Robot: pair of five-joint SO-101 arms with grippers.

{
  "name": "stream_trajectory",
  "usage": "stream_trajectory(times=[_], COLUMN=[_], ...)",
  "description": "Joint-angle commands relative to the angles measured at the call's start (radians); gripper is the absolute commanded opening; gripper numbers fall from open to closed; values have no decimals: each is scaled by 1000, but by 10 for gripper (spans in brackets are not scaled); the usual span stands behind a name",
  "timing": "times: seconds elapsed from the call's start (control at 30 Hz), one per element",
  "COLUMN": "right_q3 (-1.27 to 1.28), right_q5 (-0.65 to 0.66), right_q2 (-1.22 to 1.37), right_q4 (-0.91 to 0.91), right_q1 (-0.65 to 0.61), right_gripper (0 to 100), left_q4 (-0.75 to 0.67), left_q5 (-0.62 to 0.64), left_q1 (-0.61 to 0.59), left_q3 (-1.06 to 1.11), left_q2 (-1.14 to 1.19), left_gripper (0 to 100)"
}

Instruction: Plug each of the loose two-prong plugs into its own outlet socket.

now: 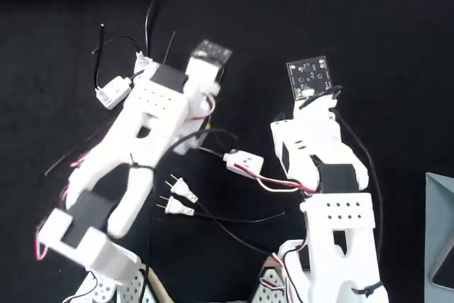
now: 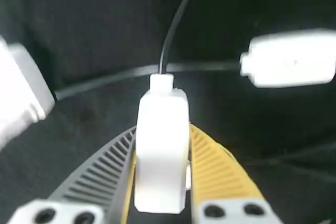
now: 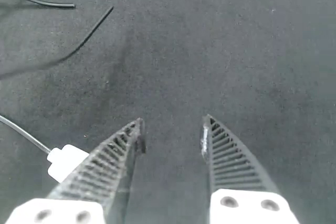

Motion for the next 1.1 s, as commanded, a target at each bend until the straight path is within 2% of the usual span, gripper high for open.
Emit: stream_trajectory(times=[0.0,0.13,0.23,0.37,0.43,0.5,0.77,1.07], right_q3=[-48,-22,-16,-18,-16,-16,-12,-10], right_q5=[2,6,6,5,3,2,2,6], right_q2=[-18,-18,-18,-18,-18,-18,-18,-16], right_q4=[-14,-18,-20,-20,-20,-20,-20,-20], right_q1=[-3,-51,-69,-69,-71,-71,-71,-71], right_gripper=[177,177,177,178,179,179,178,178], left_q4=[-103,-259,-345,-397,-394,-379,-296,-407], left_q5=[-69,-91,-153,-157,-132,-126,-187,-292], left_q1=[-13,-77,-125,-179,-199,-225,-343,-507], left_q3=[271,498,622,731,746,739,615,651], left_q2=[-196,-334,-394,-416,-425,-427,-427,-420], left_gripper=[29,33,46,191,266,300,299,299])
